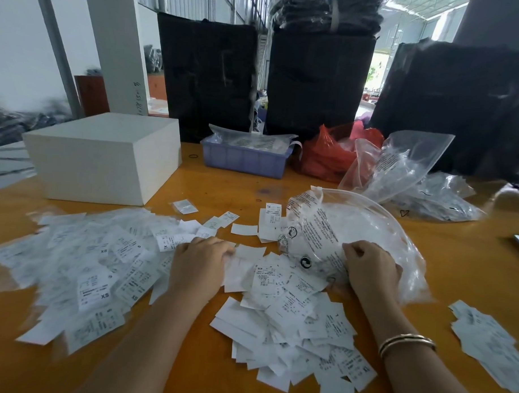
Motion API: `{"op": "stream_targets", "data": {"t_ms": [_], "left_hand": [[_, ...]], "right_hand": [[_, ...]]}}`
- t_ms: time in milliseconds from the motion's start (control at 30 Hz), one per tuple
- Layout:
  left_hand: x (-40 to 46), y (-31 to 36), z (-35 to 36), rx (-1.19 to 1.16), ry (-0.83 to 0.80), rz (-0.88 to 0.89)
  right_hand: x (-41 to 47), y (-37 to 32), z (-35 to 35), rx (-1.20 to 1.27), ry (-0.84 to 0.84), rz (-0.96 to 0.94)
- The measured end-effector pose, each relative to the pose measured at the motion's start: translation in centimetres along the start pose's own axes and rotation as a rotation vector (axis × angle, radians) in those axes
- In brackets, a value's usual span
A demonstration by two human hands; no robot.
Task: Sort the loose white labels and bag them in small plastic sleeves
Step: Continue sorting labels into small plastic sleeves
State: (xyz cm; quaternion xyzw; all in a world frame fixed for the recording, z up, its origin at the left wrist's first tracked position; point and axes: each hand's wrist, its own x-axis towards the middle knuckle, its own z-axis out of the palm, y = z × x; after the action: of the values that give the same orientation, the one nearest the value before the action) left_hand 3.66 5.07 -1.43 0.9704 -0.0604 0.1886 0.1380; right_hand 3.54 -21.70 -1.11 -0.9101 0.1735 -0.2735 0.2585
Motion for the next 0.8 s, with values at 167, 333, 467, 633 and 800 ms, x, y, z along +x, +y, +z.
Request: {"op": "stream_targets", "data": {"t_ms": [167,333,467,633,800], "left_hand": [[0.2,-0.6,-0.4,0.102,0.071,-0.066],[0.0,1.5,-0.9,-0.429,0.191,0.189],[-0.8,2.9,-1.5,-0.858,-0.273,0.203],[-0.9,2.9,-1.5,-1.02,-0.34,0.163],[-0.8,3.1,-1.2,-1.091,-0.245,0.086]], "right_hand": [[-0.3,-0.4,-0.8,0.185,0.141,-0.054],[-2.5,-3.3,-1.8,0.399,0.16,-0.439],[-5.2,-5.8,-1.5,0.617,-0.312,-0.486],[-5.4,-6.0,-0.7,0.711,-0.459,-0.412],[-5.1,-5.8,-0.3,0.649,-0.43,-0.344]]}}
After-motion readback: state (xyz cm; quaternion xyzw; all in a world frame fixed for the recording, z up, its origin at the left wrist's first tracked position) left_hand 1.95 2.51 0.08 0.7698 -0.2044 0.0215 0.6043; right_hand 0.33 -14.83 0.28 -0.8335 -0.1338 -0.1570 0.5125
